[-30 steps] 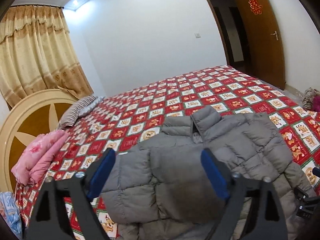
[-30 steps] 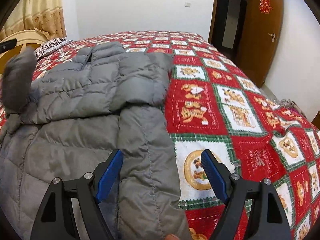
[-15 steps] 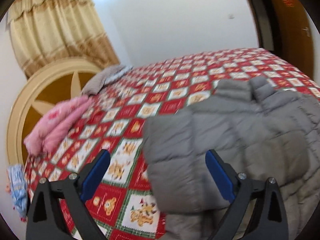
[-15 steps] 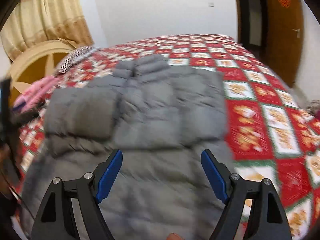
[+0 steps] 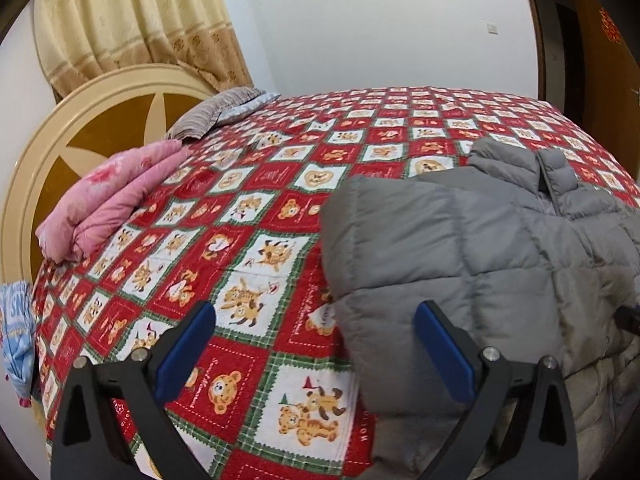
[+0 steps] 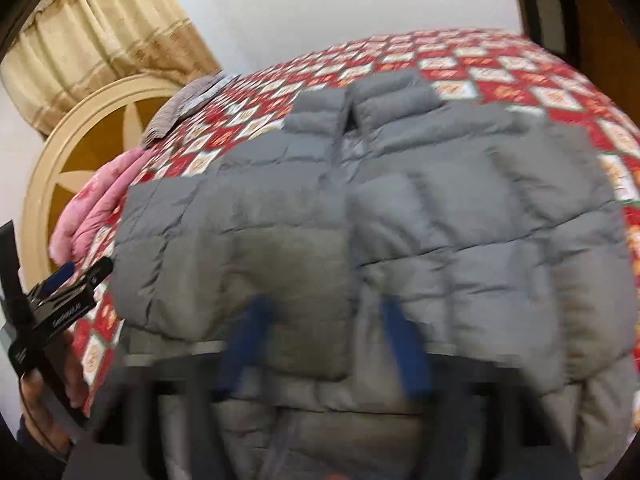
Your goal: Fold large clothes
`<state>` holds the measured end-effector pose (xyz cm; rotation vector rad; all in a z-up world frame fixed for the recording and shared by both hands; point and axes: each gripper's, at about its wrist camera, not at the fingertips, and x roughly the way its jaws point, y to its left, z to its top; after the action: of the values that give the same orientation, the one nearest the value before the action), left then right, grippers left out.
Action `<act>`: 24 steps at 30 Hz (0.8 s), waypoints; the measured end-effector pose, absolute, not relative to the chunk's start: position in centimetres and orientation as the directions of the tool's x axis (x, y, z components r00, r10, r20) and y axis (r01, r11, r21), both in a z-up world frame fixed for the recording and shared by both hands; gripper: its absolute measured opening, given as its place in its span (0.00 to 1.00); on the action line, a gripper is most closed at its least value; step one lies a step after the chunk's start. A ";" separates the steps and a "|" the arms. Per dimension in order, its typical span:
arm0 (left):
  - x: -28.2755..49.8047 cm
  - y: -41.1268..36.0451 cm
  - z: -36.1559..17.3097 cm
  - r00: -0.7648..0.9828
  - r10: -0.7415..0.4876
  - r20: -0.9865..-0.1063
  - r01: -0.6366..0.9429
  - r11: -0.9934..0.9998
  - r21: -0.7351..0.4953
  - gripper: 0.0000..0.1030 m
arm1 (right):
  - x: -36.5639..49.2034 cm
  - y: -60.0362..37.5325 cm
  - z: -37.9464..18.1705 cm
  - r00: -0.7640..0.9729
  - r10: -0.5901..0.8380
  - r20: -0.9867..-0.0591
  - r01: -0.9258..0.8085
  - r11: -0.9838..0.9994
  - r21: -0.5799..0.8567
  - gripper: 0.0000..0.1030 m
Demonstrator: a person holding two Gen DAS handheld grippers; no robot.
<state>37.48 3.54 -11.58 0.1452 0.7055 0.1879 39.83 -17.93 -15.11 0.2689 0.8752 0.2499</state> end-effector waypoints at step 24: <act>38.7 -1.1 -9.6 0.749 0.251 -0.613 -0.112 0.960 0.255 1.00 | 33.9 -24.8 -14.2 0.689 0.019 -0.725 0.046 0.996 0.070 0.14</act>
<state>38.74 -1.09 -9.61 0.2081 0.6975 0.1999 33.89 -24.79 -14.15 0.0852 0.8115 -0.0152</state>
